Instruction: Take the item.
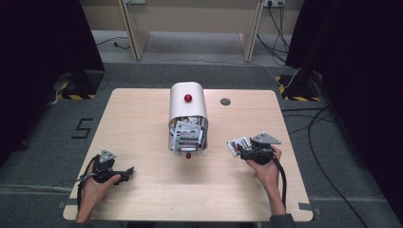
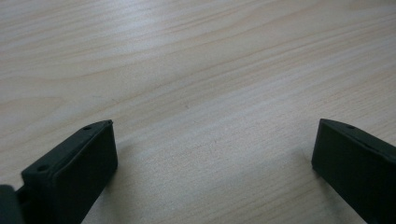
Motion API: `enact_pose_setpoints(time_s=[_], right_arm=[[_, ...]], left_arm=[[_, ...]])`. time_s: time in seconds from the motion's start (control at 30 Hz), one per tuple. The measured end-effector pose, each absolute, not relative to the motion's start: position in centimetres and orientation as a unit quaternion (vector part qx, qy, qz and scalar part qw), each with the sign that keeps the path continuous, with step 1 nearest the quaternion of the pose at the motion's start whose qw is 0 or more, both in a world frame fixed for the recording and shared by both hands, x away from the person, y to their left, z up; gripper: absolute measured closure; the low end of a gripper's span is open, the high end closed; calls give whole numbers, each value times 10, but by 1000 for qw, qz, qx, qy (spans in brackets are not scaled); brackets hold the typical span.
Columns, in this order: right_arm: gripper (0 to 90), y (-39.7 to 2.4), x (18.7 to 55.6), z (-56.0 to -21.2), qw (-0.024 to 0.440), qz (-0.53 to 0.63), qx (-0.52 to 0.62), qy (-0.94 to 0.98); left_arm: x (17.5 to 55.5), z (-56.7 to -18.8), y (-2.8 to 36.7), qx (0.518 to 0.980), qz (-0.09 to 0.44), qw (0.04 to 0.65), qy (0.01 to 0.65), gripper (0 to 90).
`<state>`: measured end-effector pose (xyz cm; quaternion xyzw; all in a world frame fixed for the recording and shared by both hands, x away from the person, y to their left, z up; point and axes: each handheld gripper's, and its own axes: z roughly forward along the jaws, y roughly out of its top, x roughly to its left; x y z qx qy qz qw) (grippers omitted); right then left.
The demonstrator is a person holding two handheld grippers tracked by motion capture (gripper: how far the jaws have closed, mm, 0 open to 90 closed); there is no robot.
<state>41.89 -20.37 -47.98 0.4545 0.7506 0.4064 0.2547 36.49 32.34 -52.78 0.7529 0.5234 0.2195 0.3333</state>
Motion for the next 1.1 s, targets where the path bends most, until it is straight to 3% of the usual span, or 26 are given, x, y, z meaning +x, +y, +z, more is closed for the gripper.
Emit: enact_pose_setpoints(time_s=[0.9, 1.1], right_arm=[[323, -196, 397, -472, 238, 418, 443, 757], [277, -194, 392, -473, 236, 413, 443, 760]], left_arm=[[365, -528, 323, 753, 219, 334, 523, 0], [365, -528, 323, 753, 219, 334, 523, 0]])
